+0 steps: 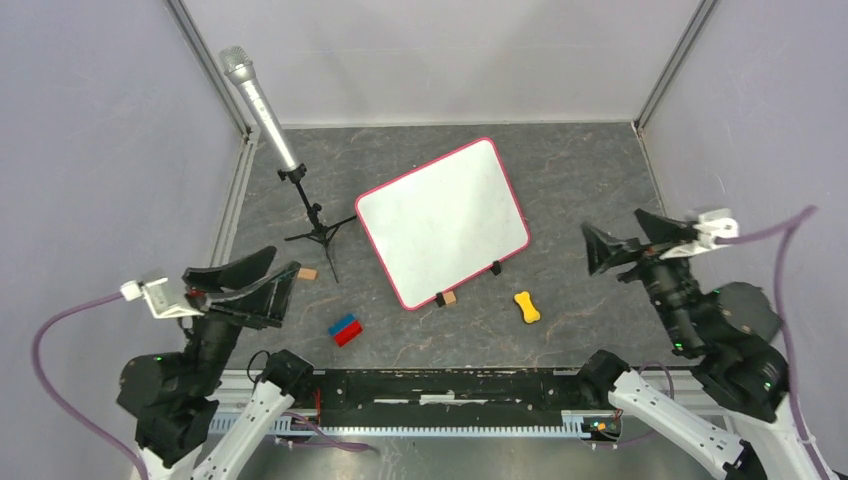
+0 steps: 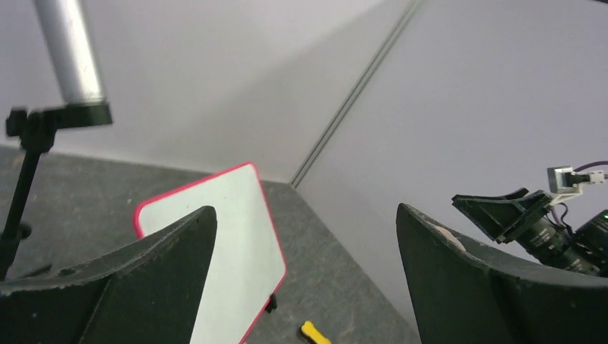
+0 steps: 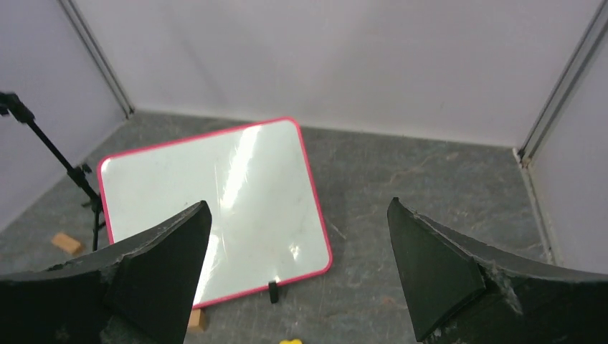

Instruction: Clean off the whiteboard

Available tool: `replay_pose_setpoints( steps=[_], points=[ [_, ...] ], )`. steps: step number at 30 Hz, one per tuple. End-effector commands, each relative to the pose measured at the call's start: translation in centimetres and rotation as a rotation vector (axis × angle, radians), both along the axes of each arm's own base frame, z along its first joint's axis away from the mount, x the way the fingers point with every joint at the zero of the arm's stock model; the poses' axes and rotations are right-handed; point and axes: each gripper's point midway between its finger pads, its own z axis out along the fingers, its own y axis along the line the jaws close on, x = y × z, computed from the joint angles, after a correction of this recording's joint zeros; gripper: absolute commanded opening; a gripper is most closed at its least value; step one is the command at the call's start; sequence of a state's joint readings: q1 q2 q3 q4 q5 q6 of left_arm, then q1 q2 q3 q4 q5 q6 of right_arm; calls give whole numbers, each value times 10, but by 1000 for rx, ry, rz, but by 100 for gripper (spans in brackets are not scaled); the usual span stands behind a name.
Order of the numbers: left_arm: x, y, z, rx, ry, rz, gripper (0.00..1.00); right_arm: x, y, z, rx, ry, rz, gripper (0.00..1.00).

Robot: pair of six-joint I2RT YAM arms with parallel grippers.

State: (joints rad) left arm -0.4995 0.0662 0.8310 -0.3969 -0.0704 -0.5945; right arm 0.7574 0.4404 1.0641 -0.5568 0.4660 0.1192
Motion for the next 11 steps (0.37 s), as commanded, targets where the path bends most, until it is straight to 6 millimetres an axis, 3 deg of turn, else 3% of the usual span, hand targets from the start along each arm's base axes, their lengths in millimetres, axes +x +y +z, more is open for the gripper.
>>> replay_pose_setpoints(
  steps=[1,6,11],
  points=[
    [-21,-5,58,74,-198,-43,100,-13,-25,37,-6,-104,-46,98],
    [-31,-6,88,92,-250,-63,100,-28,-38,59,44,-181,-43,98],
    [-32,-9,93,70,-257,-81,100,-26,-47,48,62,-176,-99,98]
  ],
)
